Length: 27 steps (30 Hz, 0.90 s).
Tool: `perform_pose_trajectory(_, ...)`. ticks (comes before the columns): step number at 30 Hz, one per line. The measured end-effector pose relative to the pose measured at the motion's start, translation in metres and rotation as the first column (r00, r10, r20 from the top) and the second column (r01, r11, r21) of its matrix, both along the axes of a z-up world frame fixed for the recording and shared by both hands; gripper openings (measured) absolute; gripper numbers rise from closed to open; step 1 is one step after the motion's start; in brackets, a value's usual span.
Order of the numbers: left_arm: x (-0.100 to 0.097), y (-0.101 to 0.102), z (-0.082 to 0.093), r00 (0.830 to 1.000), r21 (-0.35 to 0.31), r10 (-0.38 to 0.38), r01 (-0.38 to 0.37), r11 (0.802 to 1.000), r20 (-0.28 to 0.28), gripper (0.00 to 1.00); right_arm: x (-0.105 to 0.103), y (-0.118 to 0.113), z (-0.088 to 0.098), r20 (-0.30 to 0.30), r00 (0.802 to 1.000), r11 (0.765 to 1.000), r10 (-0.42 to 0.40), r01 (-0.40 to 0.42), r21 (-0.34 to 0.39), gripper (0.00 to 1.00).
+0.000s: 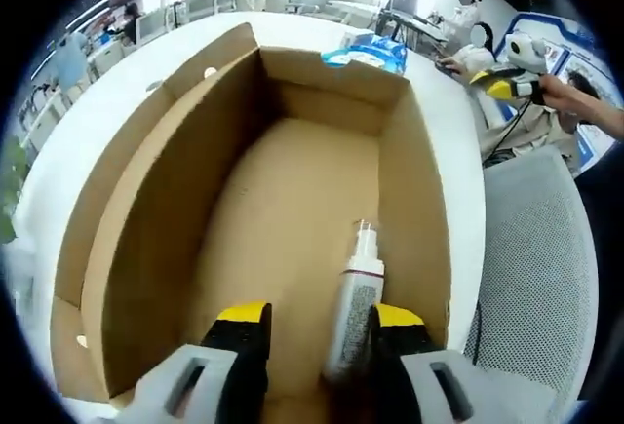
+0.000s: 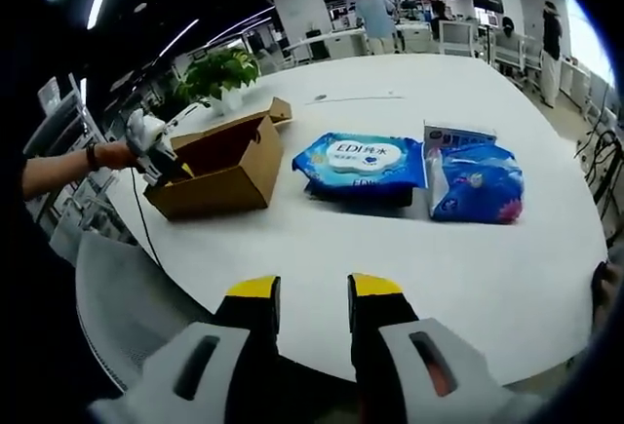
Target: Operate the shoe box by opening the lid, removing the specified soft item, and placing it in the target area until the item is outside and the box remains undamaged.
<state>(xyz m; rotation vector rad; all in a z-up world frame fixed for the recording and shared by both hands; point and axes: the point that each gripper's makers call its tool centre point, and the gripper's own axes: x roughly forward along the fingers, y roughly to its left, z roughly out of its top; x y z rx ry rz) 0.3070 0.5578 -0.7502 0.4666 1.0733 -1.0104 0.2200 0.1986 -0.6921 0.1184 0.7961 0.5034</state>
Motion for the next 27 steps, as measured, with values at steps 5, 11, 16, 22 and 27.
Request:
perform_pose_trajectory(5,-0.01,-0.002,-0.001,0.999,-0.005,-0.045,0.045,0.999,-0.021,0.39,0.0,0.001,0.003,0.005,1.0,1.0,-0.002,0.002,0.006,0.24)
perform_pose_trajectory(11,-0.01,-0.006,-0.005,0.996,0.013,-0.081,0.082,0.997,-0.02,0.44,0.0,0.004,0.0,0.0,1.0,1.0,0.0,0.0,0.008,0.24)
perform_pose_trajectory(16,-0.002,-0.008,-0.003,0.995,0.038,-0.094,0.094,0.995,0.025,0.48,-0.002,0.009,0.0,-0.001,1.0,1.0,0.007,-0.007,0.003,0.24)
perform_pose_trajectory(22,0.002,-0.001,0.0,0.99,0.064,-0.122,0.117,0.991,0.066,0.43,-0.007,0.007,0.0,-0.008,1.0,1.0,-0.003,0.003,-0.002,0.24)
perform_pose_trajectory(27,-0.012,-0.001,-0.002,0.99,0.018,-0.142,0.142,0.99,0.008,0.46,-0.006,0.007,0.001,-0.007,1.0,1.0,-0.005,0.005,-0.003,0.24)
